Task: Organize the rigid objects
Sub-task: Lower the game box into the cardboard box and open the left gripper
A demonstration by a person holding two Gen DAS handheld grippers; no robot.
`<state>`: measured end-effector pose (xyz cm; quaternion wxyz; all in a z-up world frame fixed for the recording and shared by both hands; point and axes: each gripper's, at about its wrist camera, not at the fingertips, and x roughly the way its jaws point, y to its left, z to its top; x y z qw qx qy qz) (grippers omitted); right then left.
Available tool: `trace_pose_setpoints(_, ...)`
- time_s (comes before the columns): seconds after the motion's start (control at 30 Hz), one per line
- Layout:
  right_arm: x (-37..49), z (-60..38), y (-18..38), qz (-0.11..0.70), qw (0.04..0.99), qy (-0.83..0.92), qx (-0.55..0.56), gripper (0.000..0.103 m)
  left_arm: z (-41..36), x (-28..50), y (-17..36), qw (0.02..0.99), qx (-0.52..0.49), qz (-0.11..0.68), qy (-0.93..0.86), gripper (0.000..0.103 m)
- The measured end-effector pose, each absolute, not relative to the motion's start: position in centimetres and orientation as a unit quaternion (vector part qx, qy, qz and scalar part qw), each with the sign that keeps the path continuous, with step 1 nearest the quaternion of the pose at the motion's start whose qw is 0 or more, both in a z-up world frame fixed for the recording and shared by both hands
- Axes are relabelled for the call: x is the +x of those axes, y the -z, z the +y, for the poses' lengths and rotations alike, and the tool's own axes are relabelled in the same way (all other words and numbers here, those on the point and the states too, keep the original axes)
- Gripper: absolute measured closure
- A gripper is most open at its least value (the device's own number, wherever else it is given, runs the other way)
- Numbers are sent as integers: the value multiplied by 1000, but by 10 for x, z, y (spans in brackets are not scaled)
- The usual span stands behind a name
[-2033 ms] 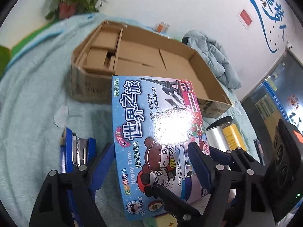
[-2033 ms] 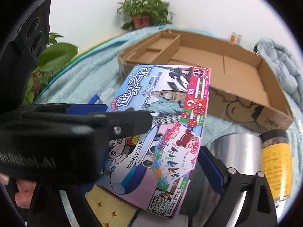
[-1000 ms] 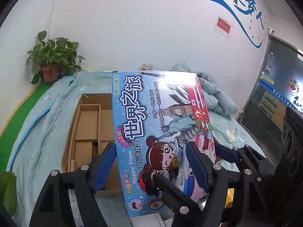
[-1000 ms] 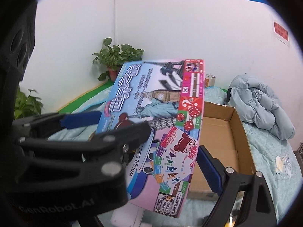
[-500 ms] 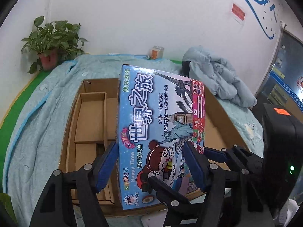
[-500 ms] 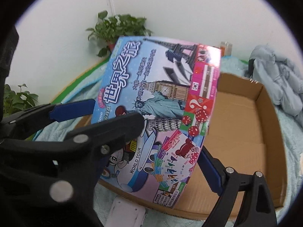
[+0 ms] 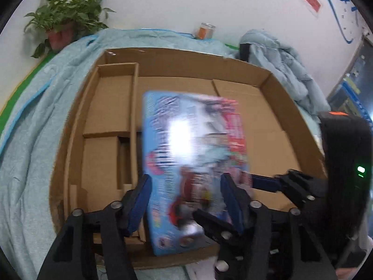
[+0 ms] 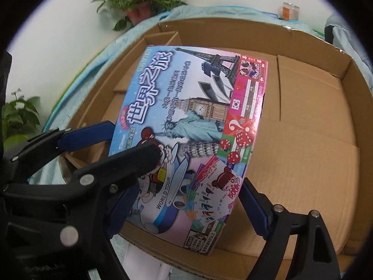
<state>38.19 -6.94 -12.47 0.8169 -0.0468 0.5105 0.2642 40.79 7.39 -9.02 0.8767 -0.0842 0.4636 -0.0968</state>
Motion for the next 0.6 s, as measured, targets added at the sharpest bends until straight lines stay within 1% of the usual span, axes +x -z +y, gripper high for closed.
trace_pose_setpoints(0.03,382,-68,125,515,813,-269,-48,26,72,404,88,878,-83,461,104,48)
trace_pose_setpoints(0.07,382,-67,127,522,805,-277,-47,27,70,400,86,881,-77,456,103,48)
trace_pose_setpoints(0.1,382,-67,130,531,798,-280,-51,27,69,394,82,885,-68,450,100,49)
trace_pose_setpoints(0.2,383,-70,130,525,802,-279,-61,30,71,372,68,899,-64,424,90,49)
trace_pose_setpoints(0.3,381,-80,120,512,809,-285,-51,30,78,346,52,917,-53,389,74,45)
trace_pose_setpoints(0.33,374,-85,110,492,820,-289,-47,30,79,338,49,921,-50,380,70,39)
trace_pose_setpoints(0.37,364,-92,99,465,835,-290,-49,22,80,329,46,925,-50,370,66,30)
trace_pose_setpoints(0.4,355,-97,90,440,851,-283,-50,13,81,321,43,930,-53,360,59,25)
trace_pose_setpoints(0.43,340,-107,79,410,871,-267,-54,10,82,309,39,936,-52,345,47,15)
trace_pose_setpoints(0.47,335,-113,72,392,882,-256,-56,3,83,301,37,939,-52,336,44,6)
trace_pose_setpoints(0.5,326,-120,66,374,894,-242,-55,0,79,289,33,946,-46,319,30,3)
trace_pose_setpoints(0.53,313,-129,61,357,904,-229,-57,0,74,278,30,952,-35,304,17,1)
trace_pose_setpoints(0.6,290,-143,56,339,917,-202,-56,0,61,260,24,961,-9,276,10,1)
